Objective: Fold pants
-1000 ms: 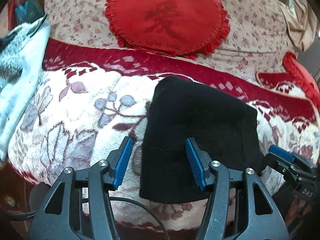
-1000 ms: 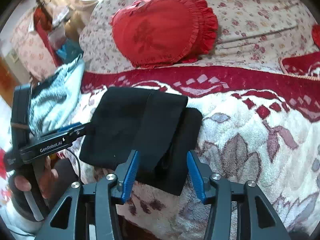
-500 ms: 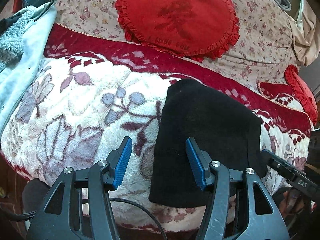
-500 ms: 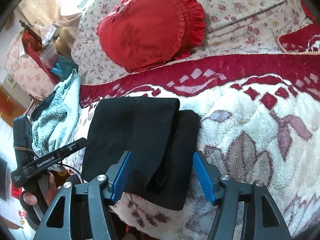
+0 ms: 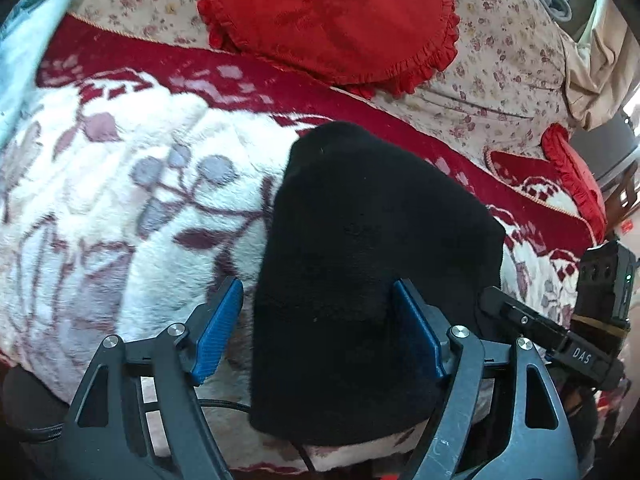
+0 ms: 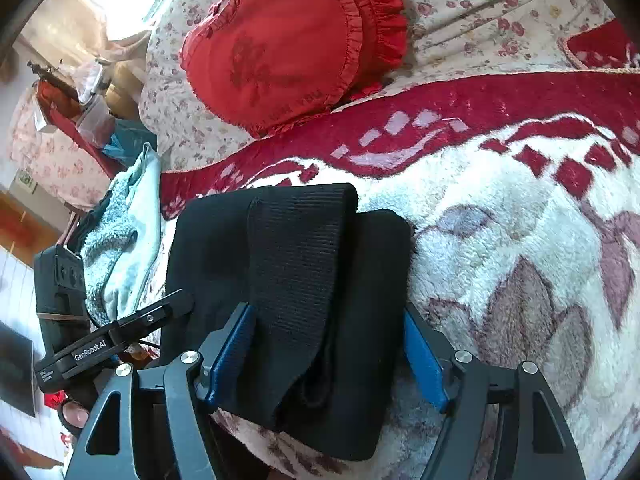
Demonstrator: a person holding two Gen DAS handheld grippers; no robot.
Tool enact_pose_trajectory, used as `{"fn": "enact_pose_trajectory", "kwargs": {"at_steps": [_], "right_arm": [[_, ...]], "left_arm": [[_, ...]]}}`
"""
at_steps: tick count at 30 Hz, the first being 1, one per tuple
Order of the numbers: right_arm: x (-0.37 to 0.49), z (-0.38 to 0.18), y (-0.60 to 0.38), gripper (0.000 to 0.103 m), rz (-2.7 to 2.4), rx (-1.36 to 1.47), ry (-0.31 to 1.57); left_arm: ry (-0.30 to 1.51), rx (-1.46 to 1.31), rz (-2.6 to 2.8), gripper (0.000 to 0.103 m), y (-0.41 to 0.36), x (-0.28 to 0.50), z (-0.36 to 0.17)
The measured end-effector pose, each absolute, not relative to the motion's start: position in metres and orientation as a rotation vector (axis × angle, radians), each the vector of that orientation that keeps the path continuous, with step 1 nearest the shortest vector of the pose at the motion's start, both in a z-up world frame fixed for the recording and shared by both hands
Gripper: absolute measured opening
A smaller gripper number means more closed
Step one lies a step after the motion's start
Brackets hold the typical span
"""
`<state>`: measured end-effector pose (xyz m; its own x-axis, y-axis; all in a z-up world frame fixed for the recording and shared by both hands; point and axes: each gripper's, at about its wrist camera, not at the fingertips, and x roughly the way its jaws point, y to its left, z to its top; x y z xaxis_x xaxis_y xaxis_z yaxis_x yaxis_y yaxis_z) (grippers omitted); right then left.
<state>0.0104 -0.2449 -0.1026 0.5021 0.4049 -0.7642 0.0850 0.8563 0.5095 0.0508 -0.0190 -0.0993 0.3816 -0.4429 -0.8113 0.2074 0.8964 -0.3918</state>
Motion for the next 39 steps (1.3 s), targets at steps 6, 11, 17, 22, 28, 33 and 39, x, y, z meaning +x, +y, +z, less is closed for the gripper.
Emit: {"fn": "enact_pose_trajectory", "kwargs": {"at_steps": [6,11,17,22,28,33,39], "right_arm": [[0.014,-0.106,-0.245,0.065,0.225,0.548,0.994],[0.016,-0.09,-0.241,0.043,0.238,0.49,0.959],[0.045,-0.064,-0.242,0.041,0.243,0.435,0.885],[0.087,-0.068,-0.25,0.041,0.219,0.411,0.882],[0.111,-0.098,-0.259,0.053,0.153,0.362,0.981],[0.087,-0.064,-0.254,0.053,0.111,0.267,0.922],[0.08,-0.058,-0.221,0.053,0.185,0.187,0.903]], "left_arm": [[1.092,-0.233,-0.446,0.074,-0.027,0.052,-0.101],[1.057,-0.221,-0.474,0.055,-0.029,0.05,-0.086],[0.973,-0.17,-0.469,0.052,-0.038,0.072,-0.058],[0.98,-0.15,-0.435,0.052,-0.047,0.114,-0.062],[1.043,-0.158,-0.376,0.066,-0.047,0.136,-0.092],[1.027,-0.133,-0.361,0.066,-0.047,0.131,-0.088],[1.02,-0.124,-0.338,0.066,-0.05,0.124,-0.085]]}}
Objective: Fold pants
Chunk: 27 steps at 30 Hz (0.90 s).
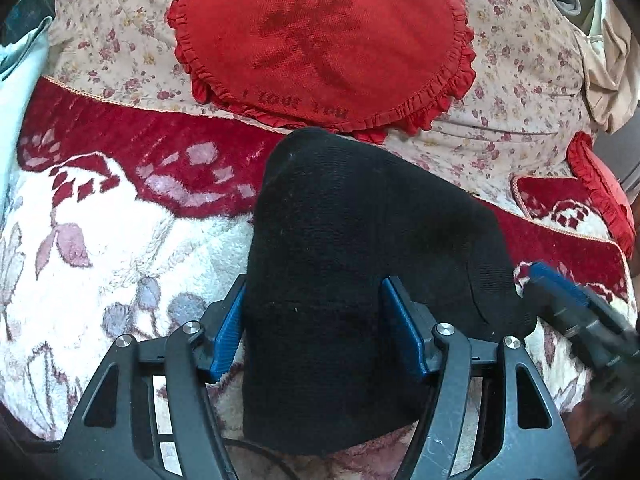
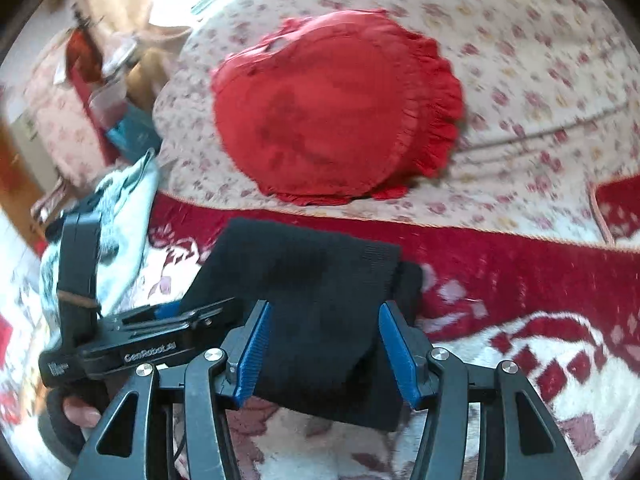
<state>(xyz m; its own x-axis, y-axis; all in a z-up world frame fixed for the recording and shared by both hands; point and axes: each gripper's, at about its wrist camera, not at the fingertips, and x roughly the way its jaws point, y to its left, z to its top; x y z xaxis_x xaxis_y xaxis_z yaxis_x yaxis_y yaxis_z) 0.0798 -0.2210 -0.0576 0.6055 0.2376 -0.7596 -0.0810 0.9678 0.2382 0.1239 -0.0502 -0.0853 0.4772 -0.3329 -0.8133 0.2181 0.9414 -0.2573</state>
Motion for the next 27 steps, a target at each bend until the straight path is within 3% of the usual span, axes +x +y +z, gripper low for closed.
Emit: {"fn": "enact_pose_trajectory", "kwargs": {"at_steps": [4,27], "right_arm": [[0.084,-0.094,-0.218,0.054,0.15,0.161,0.999],[0.031,-0.008,-0.182,0.054,0.102,0.104,0.832]], "left_arm": [[1.011,-0.095,-0.326,0.066,-0.051,0.116,-0.078],[0.818,0.074,-0.147,0.066,-0.037,0.028,-0.024]]}}
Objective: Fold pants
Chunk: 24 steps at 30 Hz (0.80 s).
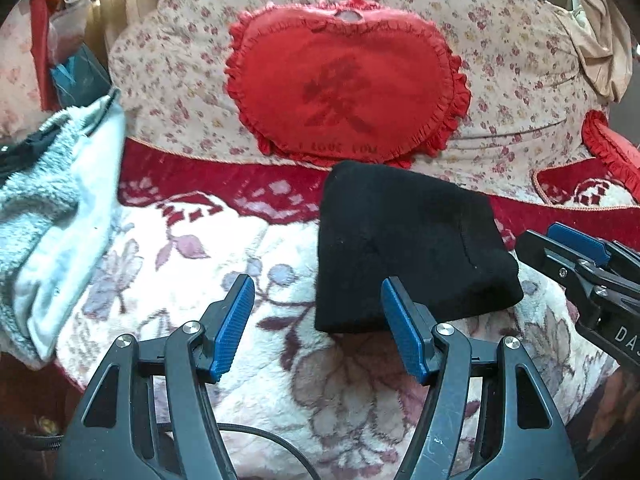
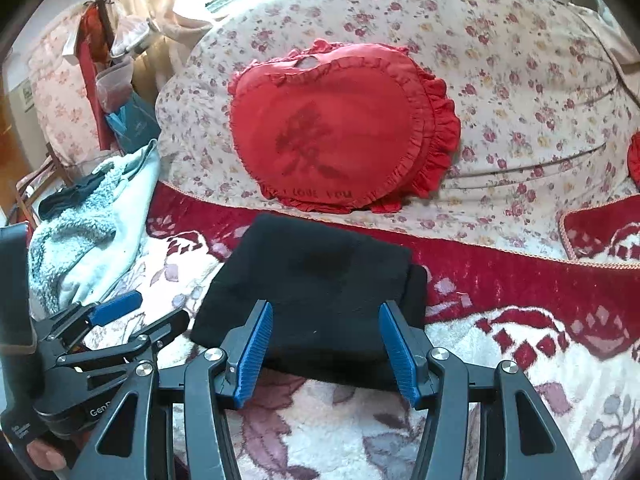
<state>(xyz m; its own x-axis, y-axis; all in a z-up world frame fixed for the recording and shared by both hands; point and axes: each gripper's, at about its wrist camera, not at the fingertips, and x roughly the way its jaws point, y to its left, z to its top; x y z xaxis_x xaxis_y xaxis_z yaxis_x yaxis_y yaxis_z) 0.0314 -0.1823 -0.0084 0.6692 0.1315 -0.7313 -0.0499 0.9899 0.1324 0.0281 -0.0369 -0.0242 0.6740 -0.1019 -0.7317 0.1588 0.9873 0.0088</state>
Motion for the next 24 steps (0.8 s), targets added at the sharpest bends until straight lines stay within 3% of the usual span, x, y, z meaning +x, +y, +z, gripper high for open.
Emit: {"fn": "enact_pose_trajectory", "kwargs": {"at_steps": [24], "right_arm": [[0.01,0.011,-0.166,0.054,0.13,0.087,0.816]], "left_arm": [[0.723,0.049,-0.131,0.066,-0.027,-0.006,0.01]]}}
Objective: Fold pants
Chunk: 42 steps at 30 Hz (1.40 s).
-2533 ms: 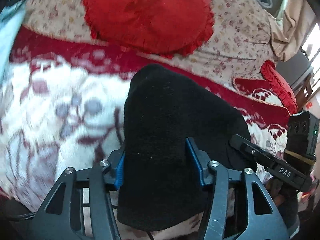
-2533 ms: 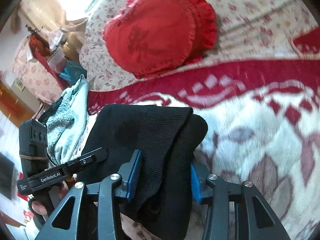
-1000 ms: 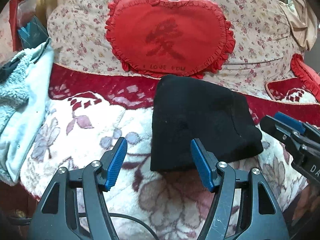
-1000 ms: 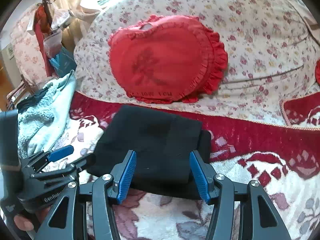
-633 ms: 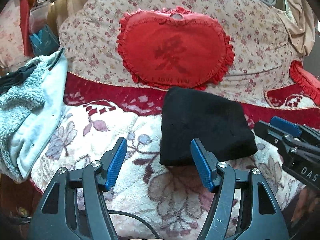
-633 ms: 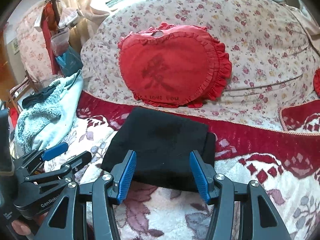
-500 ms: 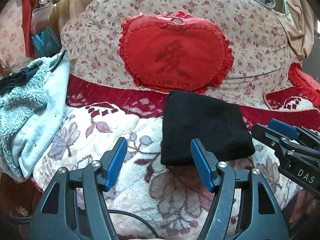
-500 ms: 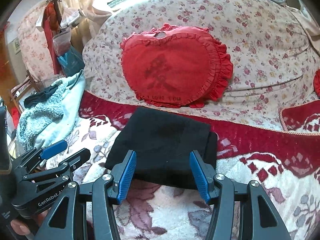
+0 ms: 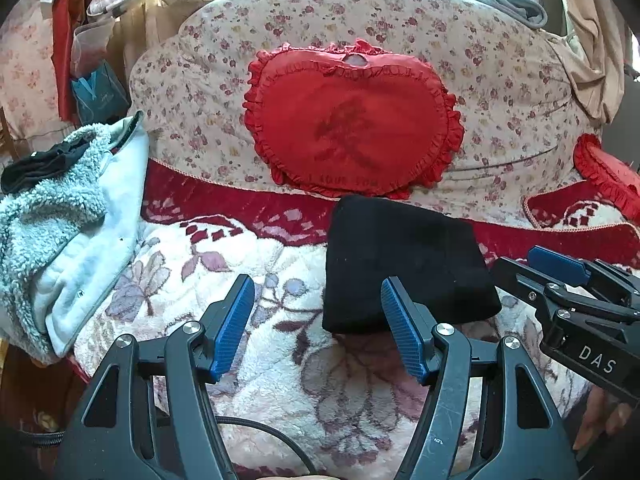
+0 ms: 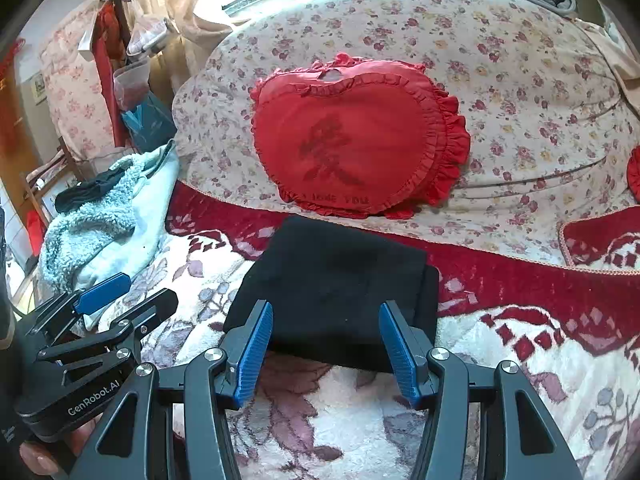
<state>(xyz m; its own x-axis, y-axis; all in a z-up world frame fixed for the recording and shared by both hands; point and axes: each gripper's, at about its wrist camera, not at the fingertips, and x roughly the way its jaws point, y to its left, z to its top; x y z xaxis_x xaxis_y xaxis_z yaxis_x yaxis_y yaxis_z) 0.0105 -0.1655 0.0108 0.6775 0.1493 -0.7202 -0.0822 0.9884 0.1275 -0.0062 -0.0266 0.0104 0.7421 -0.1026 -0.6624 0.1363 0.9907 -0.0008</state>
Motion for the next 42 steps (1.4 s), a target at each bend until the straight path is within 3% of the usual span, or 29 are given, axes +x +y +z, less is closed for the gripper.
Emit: {"fn": "enact_pose_trajectory", "kwargs": {"at_steps": [42], "right_arm": [[0.022,-0.002,-0.16,0.054,0.147,0.084,0.868]], "left_arm": [[0.726,0.056,-0.128,0.066,-0.03,-0.005,0.005]]}}
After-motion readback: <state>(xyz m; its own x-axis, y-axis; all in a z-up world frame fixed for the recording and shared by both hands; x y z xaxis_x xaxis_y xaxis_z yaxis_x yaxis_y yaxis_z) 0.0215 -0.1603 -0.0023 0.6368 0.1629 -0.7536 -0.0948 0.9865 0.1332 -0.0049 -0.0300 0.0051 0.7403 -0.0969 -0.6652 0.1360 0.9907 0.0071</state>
